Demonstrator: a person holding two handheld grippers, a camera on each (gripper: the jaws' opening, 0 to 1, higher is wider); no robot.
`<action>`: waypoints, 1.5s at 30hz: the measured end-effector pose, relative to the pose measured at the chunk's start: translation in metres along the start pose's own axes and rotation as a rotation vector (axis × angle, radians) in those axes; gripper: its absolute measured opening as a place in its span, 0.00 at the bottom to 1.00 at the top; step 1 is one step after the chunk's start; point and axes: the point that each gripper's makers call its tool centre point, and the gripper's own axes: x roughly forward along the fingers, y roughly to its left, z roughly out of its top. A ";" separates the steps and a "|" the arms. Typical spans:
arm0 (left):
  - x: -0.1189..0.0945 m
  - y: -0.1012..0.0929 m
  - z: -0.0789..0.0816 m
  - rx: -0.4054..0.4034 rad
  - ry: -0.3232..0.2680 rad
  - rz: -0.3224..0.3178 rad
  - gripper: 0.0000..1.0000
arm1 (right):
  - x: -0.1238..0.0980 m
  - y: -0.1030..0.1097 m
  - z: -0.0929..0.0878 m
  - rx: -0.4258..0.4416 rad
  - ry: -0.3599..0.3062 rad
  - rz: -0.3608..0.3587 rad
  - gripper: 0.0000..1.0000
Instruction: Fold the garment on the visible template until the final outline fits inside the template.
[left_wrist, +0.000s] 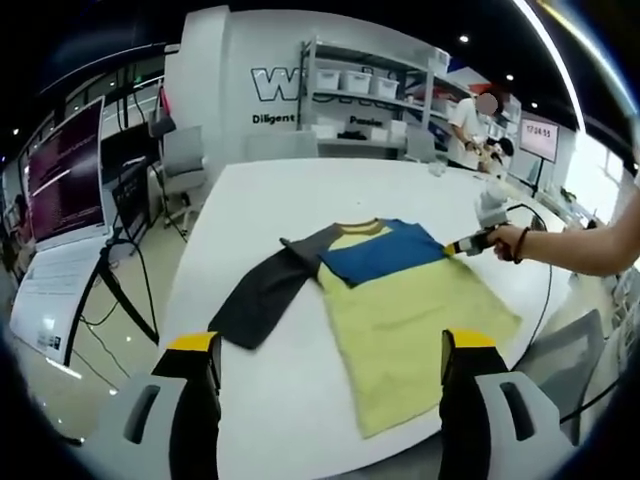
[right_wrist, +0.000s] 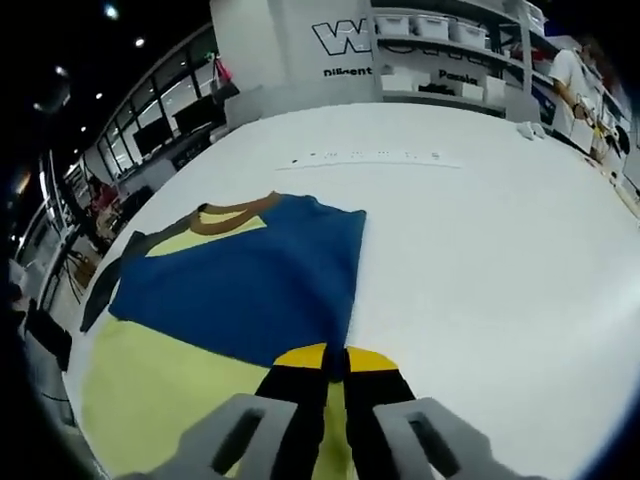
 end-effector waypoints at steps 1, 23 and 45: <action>0.000 0.000 -0.001 -0.001 0.002 0.001 0.90 | 0.000 -0.001 0.000 -0.007 0.000 0.002 0.00; 0.011 -0.002 -0.005 0.005 0.036 -0.005 0.89 | -0.019 -0.075 -0.005 -0.054 0.032 -0.088 0.00; 0.064 0.008 0.000 -0.050 0.046 0.006 0.88 | -0.024 -0.103 0.000 -0.048 0.038 -0.092 0.00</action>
